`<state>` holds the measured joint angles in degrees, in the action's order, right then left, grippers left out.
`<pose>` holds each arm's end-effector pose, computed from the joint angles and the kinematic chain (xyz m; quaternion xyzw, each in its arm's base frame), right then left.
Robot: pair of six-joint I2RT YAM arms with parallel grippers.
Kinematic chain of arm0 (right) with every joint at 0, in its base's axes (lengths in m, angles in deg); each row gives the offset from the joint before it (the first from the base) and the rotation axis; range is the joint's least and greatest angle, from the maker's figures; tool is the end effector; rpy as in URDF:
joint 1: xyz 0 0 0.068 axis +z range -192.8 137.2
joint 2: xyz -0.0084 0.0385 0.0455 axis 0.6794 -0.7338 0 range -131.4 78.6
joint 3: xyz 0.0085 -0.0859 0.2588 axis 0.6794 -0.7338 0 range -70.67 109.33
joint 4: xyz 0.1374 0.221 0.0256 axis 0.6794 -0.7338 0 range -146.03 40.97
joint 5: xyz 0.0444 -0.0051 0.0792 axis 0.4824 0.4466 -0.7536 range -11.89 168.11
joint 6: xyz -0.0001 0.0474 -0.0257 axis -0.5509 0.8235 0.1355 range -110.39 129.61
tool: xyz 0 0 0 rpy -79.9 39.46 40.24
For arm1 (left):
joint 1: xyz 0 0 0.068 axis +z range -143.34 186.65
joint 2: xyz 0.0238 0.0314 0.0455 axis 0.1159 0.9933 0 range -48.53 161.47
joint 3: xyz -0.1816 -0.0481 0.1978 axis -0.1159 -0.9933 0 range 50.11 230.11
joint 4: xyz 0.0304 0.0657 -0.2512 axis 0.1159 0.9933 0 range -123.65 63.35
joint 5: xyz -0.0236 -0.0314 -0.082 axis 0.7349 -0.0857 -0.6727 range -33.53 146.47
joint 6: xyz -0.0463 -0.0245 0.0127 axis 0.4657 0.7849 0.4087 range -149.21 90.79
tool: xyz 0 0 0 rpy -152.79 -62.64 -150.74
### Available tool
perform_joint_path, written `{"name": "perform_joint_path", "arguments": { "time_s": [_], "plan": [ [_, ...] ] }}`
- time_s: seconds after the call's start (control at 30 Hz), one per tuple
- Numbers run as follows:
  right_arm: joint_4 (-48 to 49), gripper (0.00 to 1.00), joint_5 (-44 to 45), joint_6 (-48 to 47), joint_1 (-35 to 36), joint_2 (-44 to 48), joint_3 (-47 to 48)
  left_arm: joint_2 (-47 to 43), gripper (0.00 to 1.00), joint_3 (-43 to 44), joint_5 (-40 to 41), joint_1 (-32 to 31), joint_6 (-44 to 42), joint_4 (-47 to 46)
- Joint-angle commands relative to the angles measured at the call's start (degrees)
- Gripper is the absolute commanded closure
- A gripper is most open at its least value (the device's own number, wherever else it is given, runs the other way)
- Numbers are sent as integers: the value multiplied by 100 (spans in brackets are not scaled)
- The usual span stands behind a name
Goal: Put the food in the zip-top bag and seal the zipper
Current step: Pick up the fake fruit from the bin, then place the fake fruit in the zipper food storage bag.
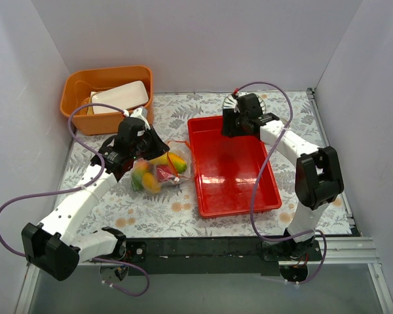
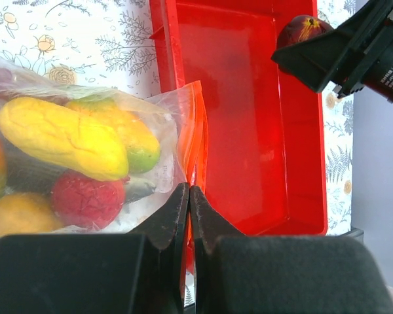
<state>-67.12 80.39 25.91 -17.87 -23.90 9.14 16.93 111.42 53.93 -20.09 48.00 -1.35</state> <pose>0.3718 0.1713 0.2605 -0.0602 0.9070 0.1297 0.3961 0.2200 -0.1127 0.3308 -0.3714 0.8116 -0.3671 0.2619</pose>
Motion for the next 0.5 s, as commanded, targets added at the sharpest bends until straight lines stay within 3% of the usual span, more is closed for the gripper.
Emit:
{"name": "perform_joint_path", "arguments": {
  "time_s": [0.0, 0.47],
  "plan": [
    [-99, 62, -193, 243, 65, 467, -176, -393, 100, -137, -53, -6, -127, -197],
    [288, 62, -729, 541, 144, 1135, -836, -182, 100, -32, -71, -6, -312, -12]
  ]
}}
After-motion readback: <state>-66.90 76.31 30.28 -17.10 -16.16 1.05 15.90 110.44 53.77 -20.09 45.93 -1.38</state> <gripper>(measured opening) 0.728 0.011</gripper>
